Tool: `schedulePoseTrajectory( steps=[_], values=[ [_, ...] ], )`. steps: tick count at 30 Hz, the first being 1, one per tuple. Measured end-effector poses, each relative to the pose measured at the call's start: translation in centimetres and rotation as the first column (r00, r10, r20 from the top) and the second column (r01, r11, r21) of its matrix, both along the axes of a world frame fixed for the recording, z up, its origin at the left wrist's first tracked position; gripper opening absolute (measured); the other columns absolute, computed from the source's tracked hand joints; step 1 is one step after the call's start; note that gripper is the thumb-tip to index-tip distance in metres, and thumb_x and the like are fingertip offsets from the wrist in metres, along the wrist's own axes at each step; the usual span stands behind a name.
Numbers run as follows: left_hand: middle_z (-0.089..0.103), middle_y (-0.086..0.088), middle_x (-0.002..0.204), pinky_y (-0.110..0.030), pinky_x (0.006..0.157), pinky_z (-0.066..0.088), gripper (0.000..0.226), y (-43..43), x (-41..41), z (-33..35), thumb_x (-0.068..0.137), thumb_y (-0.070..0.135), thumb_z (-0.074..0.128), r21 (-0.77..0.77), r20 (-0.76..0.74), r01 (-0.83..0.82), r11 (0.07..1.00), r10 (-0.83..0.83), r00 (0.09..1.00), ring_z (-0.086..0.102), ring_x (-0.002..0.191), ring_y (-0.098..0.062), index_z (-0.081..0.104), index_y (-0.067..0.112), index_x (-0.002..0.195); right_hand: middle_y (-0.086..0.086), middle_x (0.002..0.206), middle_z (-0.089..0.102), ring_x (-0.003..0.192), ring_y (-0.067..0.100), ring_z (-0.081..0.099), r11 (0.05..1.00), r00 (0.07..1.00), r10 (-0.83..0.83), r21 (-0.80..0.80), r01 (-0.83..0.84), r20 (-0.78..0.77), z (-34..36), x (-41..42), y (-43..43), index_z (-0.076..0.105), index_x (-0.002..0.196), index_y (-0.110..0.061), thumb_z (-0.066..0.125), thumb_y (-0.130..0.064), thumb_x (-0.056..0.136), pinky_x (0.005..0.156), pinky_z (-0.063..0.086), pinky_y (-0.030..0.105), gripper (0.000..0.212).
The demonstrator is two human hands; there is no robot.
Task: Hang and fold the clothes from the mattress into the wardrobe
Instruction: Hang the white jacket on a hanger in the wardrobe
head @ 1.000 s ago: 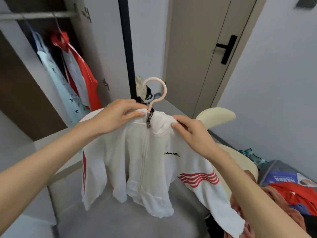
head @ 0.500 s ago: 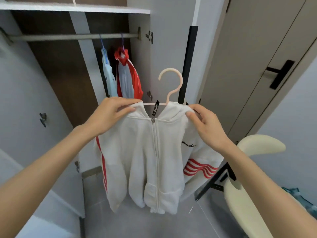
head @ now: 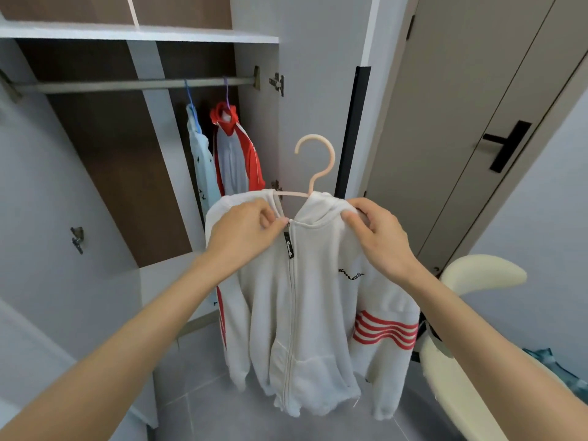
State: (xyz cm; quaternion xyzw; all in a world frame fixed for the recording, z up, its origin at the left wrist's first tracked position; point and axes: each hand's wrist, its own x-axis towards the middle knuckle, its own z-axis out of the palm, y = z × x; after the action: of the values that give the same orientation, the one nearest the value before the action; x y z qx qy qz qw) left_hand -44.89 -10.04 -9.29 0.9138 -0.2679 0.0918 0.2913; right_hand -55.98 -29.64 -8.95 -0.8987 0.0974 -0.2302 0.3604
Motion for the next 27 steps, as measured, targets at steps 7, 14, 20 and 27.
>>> schedulePoseTrajectory(
  steps=[7, 14, 20, 27],
  values=[
    [0.057, 0.007, 0.114, -0.032, 0.099, 0.021, 0.030, -0.3, 1.3, 2.1, 0.099, 0.035, 0.041, 0.229, 0.308, 0.279, 0.932, -0.342, 0.888, 0.046, 0.110, -0.015, 0.054, 0.029, 0.126, -0.015, 0.094, 0.068, 0.092, 0.009, 0.060, 0.999, 0.999, 0.023, 0.037, -0.025, 0.039, -0.7, -0.6, 0.6, 0.063, 0.103, -0.042, 0.048, -0.036, 0.097, 0.083, 0.044, 0.034, 0.017],
    [0.056, 0.018, 0.073, -0.010, 0.063, 0.036, 0.026, -1.4, 1.1, 1.6, 0.098, 0.027, 0.049, 0.117, -0.163, 0.498, 0.859, -0.478, 0.863, 0.052, 0.069, 0.004, 0.070, 0.013, 0.094, -0.016, 0.097, 0.061, 0.088, 0.012, 0.040, 0.948, 0.999, -0.033, -0.318, 0.034, 0.008, -3.1, -1.8, -0.5, 0.062, 0.107, -0.028, 0.046, -0.032, 0.099, 0.085, 0.031, 0.034, 0.018],
    [0.050, 0.006, 0.056, -0.015, 0.054, 0.038, 0.025, -2.2, 0.5, 0.8, 0.096, 0.026, 0.053, -0.058, -0.328, 0.361, 0.931, -0.360, 0.874, 0.049, 0.049, -0.005, 0.070, 0.016, 0.083, -0.010, 0.101, 0.059, 0.087, 0.005, 0.036, 0.948, 0.979, -0.140, -0.267, 0.176, 0.149, -6.1, -3.1, 0.6, 0.059, 0.099, -0.024, 0.066, -0.028, 0.086, 0.081, 0.034, 0.032, 0.015],
    [0.059, 0.008, 0.059, -0.007, 0.055, 0.043, 0.022, -2.5, -0.2, 2.9, 0.092, 0.028, 0.061, -0.191, -0.474, 0.294, 0.936, -0.350, 0.808, 0.051, 0.052, -0.002, 0.074, 0.012, 0.089, -0.011, 0.086, 0.064, 0.058, 0.006, 0.046, 0.927, 0.990, 0.127, -0.362, -0.097, 0.059, -7.1, -1.7, 5.2, 0.052, 0.128, -0.036, 0.060, -0.033, 0.088, 0.058, 0.046, 0.029, 0.041]
  ],
)
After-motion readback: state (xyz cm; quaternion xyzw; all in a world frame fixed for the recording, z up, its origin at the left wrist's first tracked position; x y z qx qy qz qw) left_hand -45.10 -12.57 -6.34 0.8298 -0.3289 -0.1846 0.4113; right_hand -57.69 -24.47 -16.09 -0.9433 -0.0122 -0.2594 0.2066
